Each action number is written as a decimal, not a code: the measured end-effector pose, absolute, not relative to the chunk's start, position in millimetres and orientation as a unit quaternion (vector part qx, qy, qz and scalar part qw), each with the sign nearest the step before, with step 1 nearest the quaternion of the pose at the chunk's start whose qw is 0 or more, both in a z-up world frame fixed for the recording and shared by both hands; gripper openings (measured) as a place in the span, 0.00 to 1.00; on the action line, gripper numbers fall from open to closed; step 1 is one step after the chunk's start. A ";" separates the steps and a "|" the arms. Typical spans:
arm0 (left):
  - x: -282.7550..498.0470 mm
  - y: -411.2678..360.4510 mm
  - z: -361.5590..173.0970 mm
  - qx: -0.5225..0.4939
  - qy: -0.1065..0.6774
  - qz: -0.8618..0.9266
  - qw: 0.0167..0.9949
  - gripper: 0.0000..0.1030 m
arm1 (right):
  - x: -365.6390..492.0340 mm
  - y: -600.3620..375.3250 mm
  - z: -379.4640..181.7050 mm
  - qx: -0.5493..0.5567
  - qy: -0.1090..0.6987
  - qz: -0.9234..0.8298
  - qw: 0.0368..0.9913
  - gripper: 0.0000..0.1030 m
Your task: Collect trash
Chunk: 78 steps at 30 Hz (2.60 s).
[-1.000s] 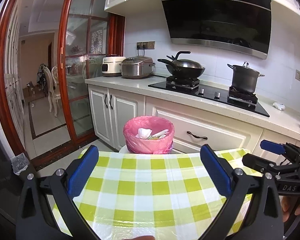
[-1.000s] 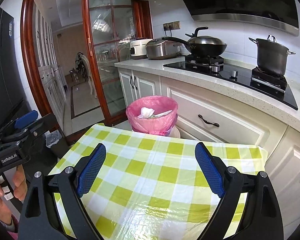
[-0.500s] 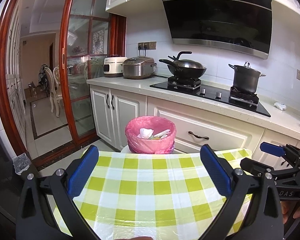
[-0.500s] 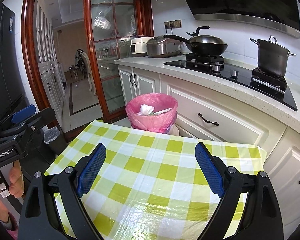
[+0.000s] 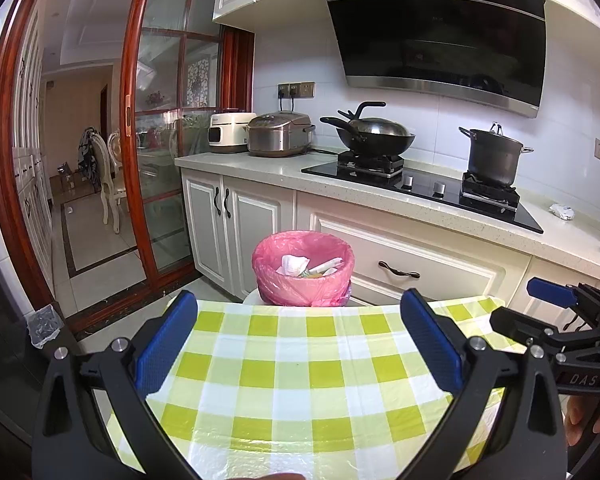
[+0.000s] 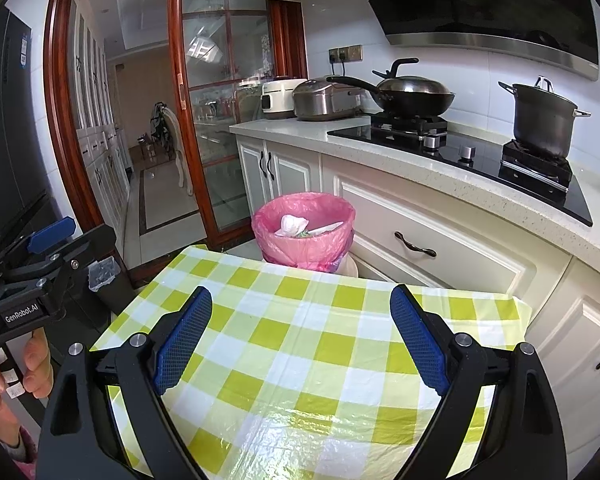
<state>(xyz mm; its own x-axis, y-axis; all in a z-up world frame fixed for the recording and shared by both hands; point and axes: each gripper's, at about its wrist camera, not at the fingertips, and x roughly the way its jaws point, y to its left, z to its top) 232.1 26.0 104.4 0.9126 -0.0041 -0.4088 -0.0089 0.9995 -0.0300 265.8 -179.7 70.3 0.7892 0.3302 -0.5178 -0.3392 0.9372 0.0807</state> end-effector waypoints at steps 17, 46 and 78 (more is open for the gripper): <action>232.3 24.2 101.6 -0.012 0.213 -0.003 0.977 0.96 | 264.0 -182.6 69.0 -0.007 0.270 0.174 0.947 0.83; 228.7 19.6 92.9 -0.007 0.224 -0.019 0.974 0.95 | 261.3 -190.7 73.4 -0.009 0.261 0.167 0.951 0.83; 233.5 21.2 89.6 -0.026 0.224 -0.039 0.973 0.95 | 257.0 -190.7 78.4 -0.008 0.255 0.165 0.953 0.83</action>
